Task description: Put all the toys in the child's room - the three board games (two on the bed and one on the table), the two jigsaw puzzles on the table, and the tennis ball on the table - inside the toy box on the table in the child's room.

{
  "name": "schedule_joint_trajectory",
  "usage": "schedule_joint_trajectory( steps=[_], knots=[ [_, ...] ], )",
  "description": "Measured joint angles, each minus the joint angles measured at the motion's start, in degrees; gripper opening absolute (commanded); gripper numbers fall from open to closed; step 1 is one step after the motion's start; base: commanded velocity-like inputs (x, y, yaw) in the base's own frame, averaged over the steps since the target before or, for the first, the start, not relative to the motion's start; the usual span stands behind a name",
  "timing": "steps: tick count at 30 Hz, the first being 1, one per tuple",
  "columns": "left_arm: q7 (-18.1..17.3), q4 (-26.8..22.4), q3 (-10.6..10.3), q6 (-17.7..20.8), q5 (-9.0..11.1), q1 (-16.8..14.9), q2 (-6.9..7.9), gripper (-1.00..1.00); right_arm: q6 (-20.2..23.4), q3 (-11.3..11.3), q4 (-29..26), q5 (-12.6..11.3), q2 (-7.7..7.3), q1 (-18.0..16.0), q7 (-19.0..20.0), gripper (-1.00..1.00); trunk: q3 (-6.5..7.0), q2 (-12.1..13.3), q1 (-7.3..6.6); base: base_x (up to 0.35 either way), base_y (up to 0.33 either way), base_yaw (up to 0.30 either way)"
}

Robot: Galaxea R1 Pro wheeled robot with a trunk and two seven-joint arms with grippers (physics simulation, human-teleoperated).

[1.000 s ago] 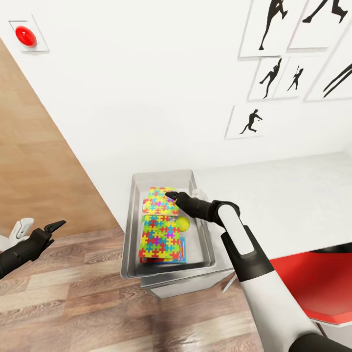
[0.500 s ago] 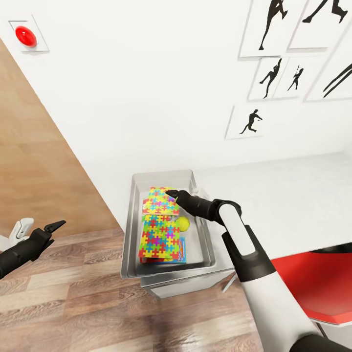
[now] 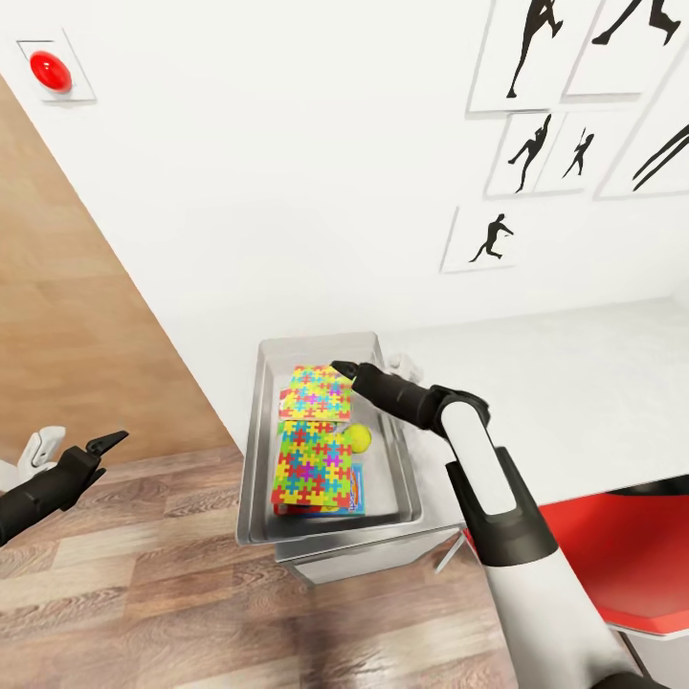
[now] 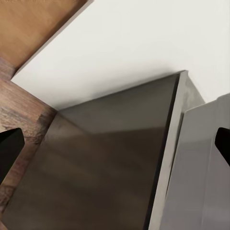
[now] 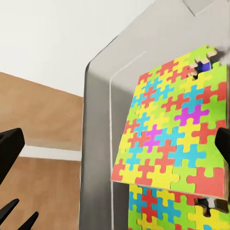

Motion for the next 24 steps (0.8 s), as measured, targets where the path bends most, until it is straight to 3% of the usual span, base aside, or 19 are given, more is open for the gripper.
schedule_joint_trajectory(
  steps=[6,14,24],
  knots=[
    [0.0,0.0,-0.6,-0.4,0.0,0.0,0.00,1.00,0.0,-0.1,-3.4,1.8,-1.47,0.9,0.2,1.00,0.00,0.0,0.00,0.000,0.000,0.000],
    [0.0,0.0,-2.1,-1.4,0.0,0.0,0.00,1.00,0.1,-0.6,-5.9,2.8,-4.98,1.9,0.7,1.00,0.00,0.0,0.00,0.000,0.000,0.000],
    [0.0,0.0,-2.3,-1.7,0.0,0.0,0.00,1.00,0.5,-0.7,-6.3,2.9,-5.99,1.6,4.9,1.00,0.00,0.0,0.00,0.000,0.000,0.000]
  ],
)
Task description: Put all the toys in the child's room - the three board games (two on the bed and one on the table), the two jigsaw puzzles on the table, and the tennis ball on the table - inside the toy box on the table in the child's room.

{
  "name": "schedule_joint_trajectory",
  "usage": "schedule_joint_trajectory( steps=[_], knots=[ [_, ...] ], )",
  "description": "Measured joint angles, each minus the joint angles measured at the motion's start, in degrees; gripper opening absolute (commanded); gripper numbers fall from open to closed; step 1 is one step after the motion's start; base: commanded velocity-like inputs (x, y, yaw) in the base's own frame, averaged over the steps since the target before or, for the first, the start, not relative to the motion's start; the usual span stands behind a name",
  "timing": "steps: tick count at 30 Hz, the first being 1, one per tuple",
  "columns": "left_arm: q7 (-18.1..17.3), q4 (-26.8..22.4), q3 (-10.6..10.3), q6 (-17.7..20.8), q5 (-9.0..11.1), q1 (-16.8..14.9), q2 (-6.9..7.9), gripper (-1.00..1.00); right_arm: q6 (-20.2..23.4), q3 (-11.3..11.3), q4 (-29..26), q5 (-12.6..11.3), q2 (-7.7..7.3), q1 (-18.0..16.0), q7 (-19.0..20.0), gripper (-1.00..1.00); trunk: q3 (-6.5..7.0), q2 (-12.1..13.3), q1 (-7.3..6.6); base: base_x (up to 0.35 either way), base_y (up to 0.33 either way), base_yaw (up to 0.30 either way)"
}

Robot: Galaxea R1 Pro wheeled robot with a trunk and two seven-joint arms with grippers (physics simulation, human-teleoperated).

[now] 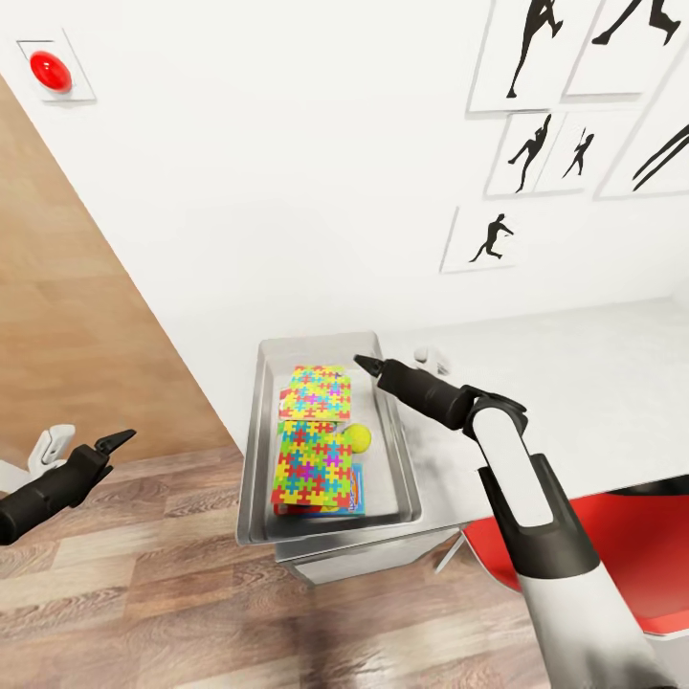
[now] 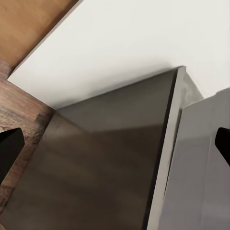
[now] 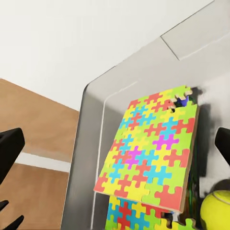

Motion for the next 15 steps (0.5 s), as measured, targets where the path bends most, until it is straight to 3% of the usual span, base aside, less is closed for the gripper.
schedule_joint_trajectory(
  steps=[4,7,8,11,12,15],
  knots=[
    [0.0,0.1,0.0,-0.1,0.0,0.0,0.00,1.00,1.2,-0.2,-0.1,0.0,-1.24,-0.4,4.9,1.00,0.00,0.0,0.00,0.000,0.000,0.000],
    [0.0,0.1,-0.1,-0.1,0.0,0.0,0.00,1.00,3.0,-0.4,-0.2,0.0,-3.92,-1.5,9.3,1.00,0.00,0.0,0.00,0.000,0.000,0.000],
    [0.0,0.1,-0.1,-0.1,0.0,0.0,0.00,1.00,3.0,-0.4,-0.2,0.0,-3.95,-1.5,9.4,1.00,0.00,0.0,0.00,0.000,0.000,0.000],
    [0.0,0.2,-0.1,-0.2,0.0,0.0,0.00,1.00,4.7,-0.6,-0.2,0.1,-7.10,-2.5,11.9,1.00,0.00,0.0,0.00,0.000,0.000,0.000],
    [0.0,0.2,-0.1,-0.2,0.0,0.0,0.00,1.00,4.8,-0.6,-0.2,0.0,-7.13,-2.5,11.9,1.00,0.00,0.0,0.00,0.000,0.000,0.000],
    [0.0,0.3,0.1,-0.2,0.0,0.0,0.02,1.00,5.7,-1.6,-0.2,0.0,-10.14,-3.1,13.2,1.00,0.00,0.0,0.00,0.000,0.000,-0.007]
  ],
)
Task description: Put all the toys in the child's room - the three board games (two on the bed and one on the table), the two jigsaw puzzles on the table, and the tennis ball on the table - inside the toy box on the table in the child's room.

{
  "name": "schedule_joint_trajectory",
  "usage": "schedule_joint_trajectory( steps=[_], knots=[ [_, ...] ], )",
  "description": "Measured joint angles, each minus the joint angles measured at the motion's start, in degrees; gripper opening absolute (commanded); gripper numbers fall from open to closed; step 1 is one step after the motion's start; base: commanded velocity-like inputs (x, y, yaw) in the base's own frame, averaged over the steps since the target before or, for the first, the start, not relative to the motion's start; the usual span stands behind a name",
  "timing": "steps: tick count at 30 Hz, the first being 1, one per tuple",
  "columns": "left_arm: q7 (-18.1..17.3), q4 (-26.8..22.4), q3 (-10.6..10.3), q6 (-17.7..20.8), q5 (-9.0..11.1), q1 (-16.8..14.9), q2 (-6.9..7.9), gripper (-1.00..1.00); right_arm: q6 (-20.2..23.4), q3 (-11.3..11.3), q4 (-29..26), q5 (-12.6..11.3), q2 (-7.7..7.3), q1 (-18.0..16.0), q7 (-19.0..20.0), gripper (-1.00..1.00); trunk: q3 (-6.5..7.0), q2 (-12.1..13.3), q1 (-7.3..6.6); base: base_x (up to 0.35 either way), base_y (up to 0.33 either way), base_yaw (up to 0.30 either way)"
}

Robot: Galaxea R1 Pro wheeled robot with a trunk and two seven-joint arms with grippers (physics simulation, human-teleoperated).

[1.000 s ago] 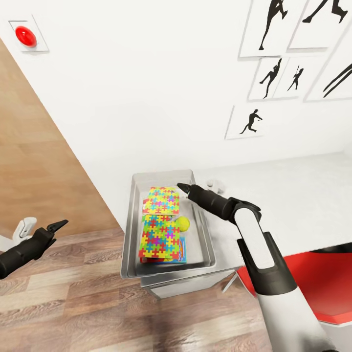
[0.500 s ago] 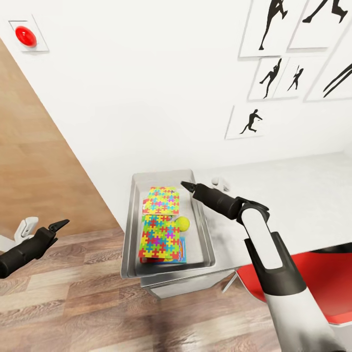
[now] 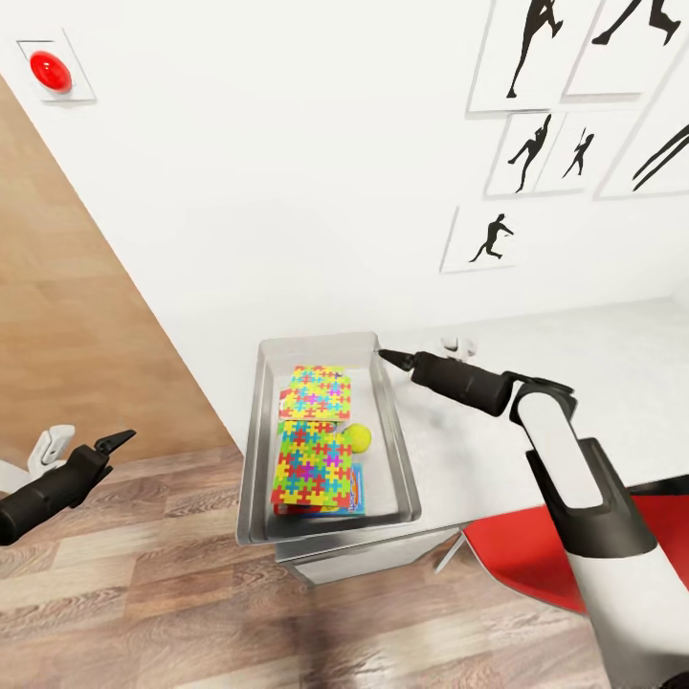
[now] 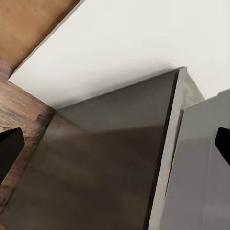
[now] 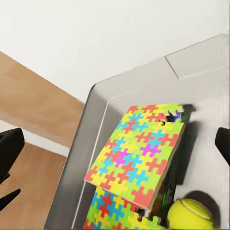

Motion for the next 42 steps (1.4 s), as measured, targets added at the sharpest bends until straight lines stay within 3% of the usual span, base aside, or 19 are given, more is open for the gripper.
schedule_joint_trajectory(
  steps=[2,10,18,23,38,42],
  knots=[
    [0.0,0.3,0.1,0.0,0.0,0.0,0.03,1.00,0.4,-1.6,0.0,-0.2,-1.82,-0.2,0.5,1.00,0.02,0.0,0.00,-0.009,0.000,-0.028],
    [-0.1,0.9,0.3,0.1,0.3,0.0,0.06,1.00,3.1,-5.9,0.0,-0.5,-4.66,-0.5,1.1,1.00,0.33,0.0,0.02,-0.145,0.000,-0.076],
    [-0.1,1.0,0.3,0.1,0.4,0.0,0.06,1.00,5.7,-9.3,0.0,-0.6,-5.28,-0.5,1.3,1.00,0.88,0.0,0.02,-0.239,0.000,-0.123],
    [-0.1,1.1,0.4,0.1,0.3,0.0,0.06,1.00,6.2,-10.3,0.0,-0.6,-5.40,-0.3,1.3,1.00,1.28,0.0,0.00,-0.101,0.000,-0.135],
    [0.0,2.7,0.2,-0.1,-0.1,0.0,0.04,1.00,6.6,-11.5,0.0,-0.4,-5.55,0.8,0.7,1.00,2.51,0.0,0.00,-0.024,0.000,-0.132],
    [-0.1,7.3,0.1,-0.5,-2.0,1.6,0.01,1.00,6.6,-11.9,0.0,-0.1,-5.77,2.4,0.0,1.00,2.85,0.0,0.00,-0.004,0.000,-0.125]
  ],
)
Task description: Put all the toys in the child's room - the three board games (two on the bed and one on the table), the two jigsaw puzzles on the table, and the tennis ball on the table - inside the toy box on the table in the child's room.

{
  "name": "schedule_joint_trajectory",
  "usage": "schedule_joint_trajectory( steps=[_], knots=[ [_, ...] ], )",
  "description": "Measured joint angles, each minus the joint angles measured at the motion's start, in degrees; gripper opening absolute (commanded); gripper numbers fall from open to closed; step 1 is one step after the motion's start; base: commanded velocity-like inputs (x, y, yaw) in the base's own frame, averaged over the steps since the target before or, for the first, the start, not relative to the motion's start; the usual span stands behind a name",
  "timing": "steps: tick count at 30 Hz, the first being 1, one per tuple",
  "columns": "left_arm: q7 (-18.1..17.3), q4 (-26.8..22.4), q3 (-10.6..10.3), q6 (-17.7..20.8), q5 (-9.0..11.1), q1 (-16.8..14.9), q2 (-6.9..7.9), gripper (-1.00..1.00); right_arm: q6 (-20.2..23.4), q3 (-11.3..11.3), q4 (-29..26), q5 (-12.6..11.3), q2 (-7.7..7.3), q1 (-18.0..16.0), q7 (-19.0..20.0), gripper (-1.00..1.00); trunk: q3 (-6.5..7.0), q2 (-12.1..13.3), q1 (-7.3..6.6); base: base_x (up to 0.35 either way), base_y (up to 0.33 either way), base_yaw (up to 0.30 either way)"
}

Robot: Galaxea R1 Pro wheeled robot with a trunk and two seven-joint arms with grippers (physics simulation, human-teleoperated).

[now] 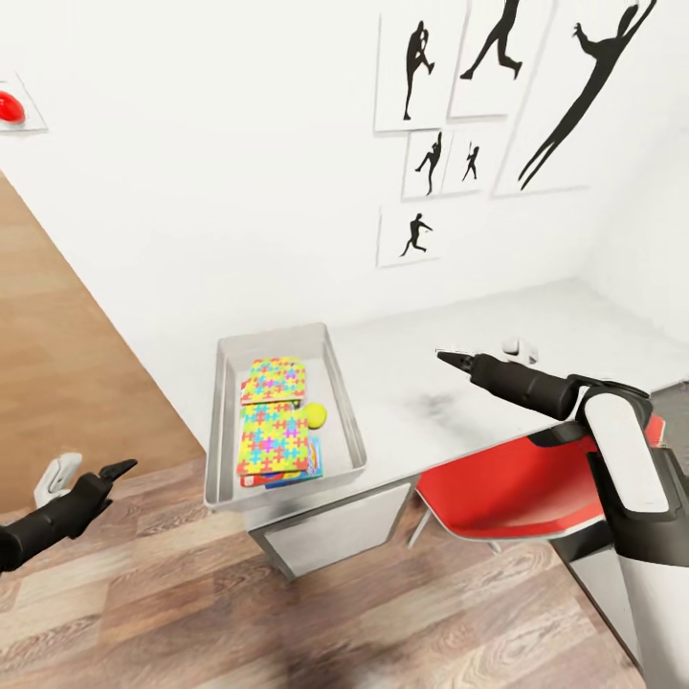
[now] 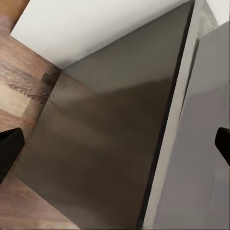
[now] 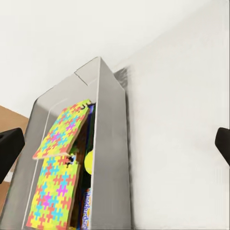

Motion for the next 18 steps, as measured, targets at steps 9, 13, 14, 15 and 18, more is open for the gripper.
schedule_joint_trajectory(
  steps=[9,13,14,15,18],
  knots=[
    [-3.0,8.5,-0.1,-1.1,-4.0,4.1,-0.02,1.00,0.1,-0.6,0.0,0.1,-1.35,2.6,-0.5,1.00,0.76,0.0,0.00,-0.001,0.000,-0.124],
    [-4.5,10.7,-0.1,-1.6,-5.8,6.6,-0.34,1.00,0.0,-0.7,0.0,0.1,-2.19,3.8,-0.6,1.00,1.10,0.0,0.00,0.000,0.000,-0.123],
    [-4.8,11.5,-0.1,-1.8,-6.3,7.3,-0.46,1.00,0.0,-0.7,0.0,0.2,-2.46,4.2,-0.7,1.00,1.18,0.0,0.00,0.000,0.000,-0.123],
    [-5.0,12.3,-0.1,-2.1,-6.7,8.0,-0.56,1.00,0.0,-0.7,0.0,0.2,-2.74,4.7,-0.8,1.00,1.27,0.0,0.00,0.000,0.000,-0.122],
    [-5.4,14.8,0.0,-3.1,-7.2,9.2,-0.71,1.00,-0.1,-0.8,0.0,0.3,-3.32,5.8,-0.9,1.00,1.52,0.0,0.00,0.000,0.000,-0.122]
  ],
)
